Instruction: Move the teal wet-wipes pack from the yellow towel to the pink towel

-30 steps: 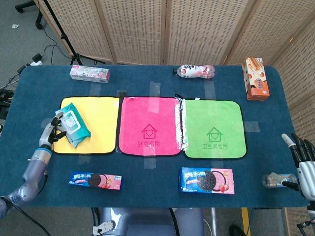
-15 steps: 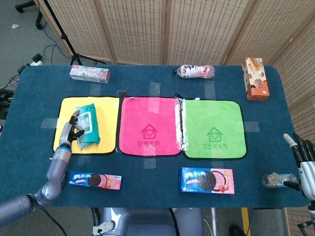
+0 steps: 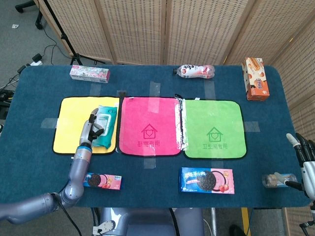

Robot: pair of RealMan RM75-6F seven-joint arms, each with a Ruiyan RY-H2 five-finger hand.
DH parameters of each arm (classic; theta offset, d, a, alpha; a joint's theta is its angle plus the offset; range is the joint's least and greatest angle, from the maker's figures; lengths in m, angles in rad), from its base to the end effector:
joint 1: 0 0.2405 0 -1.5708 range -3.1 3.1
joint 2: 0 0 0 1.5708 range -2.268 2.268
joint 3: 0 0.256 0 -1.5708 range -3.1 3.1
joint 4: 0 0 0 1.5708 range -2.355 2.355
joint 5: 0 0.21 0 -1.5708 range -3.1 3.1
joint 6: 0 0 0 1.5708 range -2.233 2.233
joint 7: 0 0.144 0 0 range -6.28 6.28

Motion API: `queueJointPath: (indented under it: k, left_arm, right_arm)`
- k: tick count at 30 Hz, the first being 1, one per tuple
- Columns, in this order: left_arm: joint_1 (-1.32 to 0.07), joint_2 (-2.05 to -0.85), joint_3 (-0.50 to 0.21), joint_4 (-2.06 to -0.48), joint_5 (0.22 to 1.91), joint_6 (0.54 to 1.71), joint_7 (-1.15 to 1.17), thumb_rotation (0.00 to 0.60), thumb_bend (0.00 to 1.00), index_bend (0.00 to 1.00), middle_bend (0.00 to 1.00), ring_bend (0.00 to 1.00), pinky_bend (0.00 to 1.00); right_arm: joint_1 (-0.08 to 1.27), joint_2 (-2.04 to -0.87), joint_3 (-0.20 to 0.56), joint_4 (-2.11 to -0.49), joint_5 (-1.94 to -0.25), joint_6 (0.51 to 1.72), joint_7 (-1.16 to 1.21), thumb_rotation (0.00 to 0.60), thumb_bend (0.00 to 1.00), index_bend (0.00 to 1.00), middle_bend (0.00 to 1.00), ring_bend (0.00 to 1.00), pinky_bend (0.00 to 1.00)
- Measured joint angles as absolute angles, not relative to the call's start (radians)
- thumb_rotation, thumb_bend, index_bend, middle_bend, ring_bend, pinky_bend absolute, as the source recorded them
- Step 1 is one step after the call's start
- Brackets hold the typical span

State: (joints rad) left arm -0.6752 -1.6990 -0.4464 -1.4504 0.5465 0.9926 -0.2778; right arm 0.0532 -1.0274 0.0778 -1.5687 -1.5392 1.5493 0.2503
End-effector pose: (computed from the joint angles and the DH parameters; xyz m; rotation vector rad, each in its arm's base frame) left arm -0.1729 0.3625 -0.0282 -0.6983 -2.0341 -1.3107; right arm -0.3185 -0.1772 0.2032 1.3129 -0.9195 1.0567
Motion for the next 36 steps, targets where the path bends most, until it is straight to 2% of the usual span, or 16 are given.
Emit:
queueJointPath:
  k: [16, 32, 36]
  left_arm:
    - [-0.768, -1.807, -0.485, -1.459, 0.494, 1.020, -0.105, 0.600, 1.00, 0.00, 0.00, 0.00, 0.00]
    - [-0.873, -1.957, -0.487, -1.363, 0.561, 1.047, 0.022, 0.600, 1.00, 0.00, 0.00, 0.00, 0.00]
    - [-0.888, -1.980, -0.508, -1.354, 0.577, 1.049, 0.028, 0.600, 1.00, 0.00, 0.00, 0.00, 0.00]
  right_arm:
    - [0.056, -1.026, 0.078, -1.569, -1.532, 1.536, 0.250, 0.600, 0.00, 0.00, 0.00, 0.00, 0.00]
    - [0.061, -1.022, 0.085, -1.560, -1.509, 1.516, 0.277, 0.600, 0.00, 0.00, 0.00, 0.00, 0.00]
    - [0.060, -1.020, 0.086, -1.559, -1.507, 1.514, 0.284, 0.600, 0.00, 0.00, 0.00, 0.00, 0.00]
